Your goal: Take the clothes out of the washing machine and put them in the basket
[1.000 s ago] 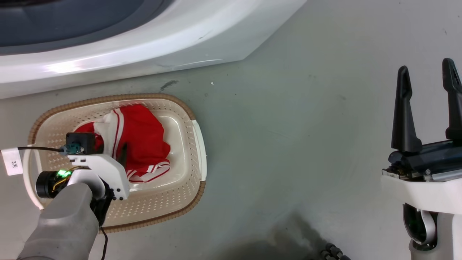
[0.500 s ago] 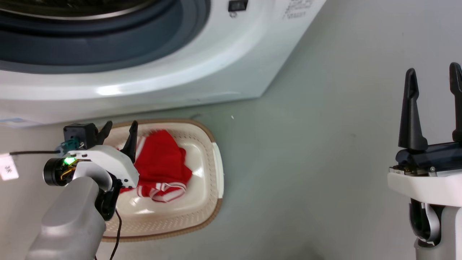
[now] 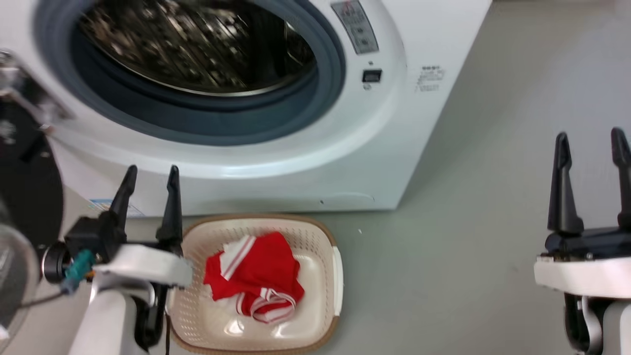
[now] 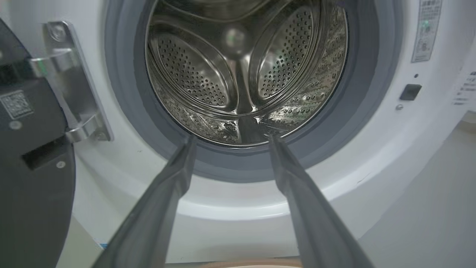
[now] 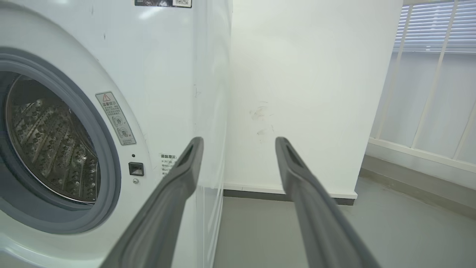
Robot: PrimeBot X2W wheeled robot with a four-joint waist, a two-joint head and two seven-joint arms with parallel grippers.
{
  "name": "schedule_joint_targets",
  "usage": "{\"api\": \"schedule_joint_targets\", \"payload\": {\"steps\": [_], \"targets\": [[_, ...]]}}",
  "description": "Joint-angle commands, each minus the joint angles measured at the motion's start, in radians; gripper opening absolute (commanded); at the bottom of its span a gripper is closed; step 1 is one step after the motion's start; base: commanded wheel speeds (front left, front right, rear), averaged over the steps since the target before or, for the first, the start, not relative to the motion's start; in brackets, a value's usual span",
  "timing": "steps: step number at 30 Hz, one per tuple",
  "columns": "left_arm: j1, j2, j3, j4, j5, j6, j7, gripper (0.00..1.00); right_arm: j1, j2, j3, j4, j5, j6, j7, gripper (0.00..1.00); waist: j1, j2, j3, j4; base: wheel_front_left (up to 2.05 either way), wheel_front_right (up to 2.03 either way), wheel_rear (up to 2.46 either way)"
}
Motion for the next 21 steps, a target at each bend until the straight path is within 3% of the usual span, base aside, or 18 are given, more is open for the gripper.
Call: {"api": "schedule_joint_targets", "payload": {"steps": [1, 10, 21], "targets": [[0.034, -0.016, 0.013, -0.035, 0.028, -0.007, -0.002, 1.0, 0.021, 0.001, 0.0, 0.001, -0.003, -0.001, -0.002, 1.0, 0.0001, 0.0, -0.067, 0.042, 0.0, 0.0, 0.0], [0.22, -0.104, 0.069, -0.25, 0.197, 0.0, -0.002, 1.0, 0.096, 0.001, 0.003, 0.017, -0.001, -0.001, -0.002, 1.0, 0.0001, 0.0, -0.15, 0.06, 0.0, 0.0, 0.0], [0.353, -0.15, 0.102, -0.341, 0.258, 0.044, -0.002, 1.0, 0.16, 0.001, 0.013, 0.034, 0.029, -0.001, -0.002, 1.0, 0.0001, 0.0, -0.208, 0.042, 0.0, 0.0, 0.0]]}}
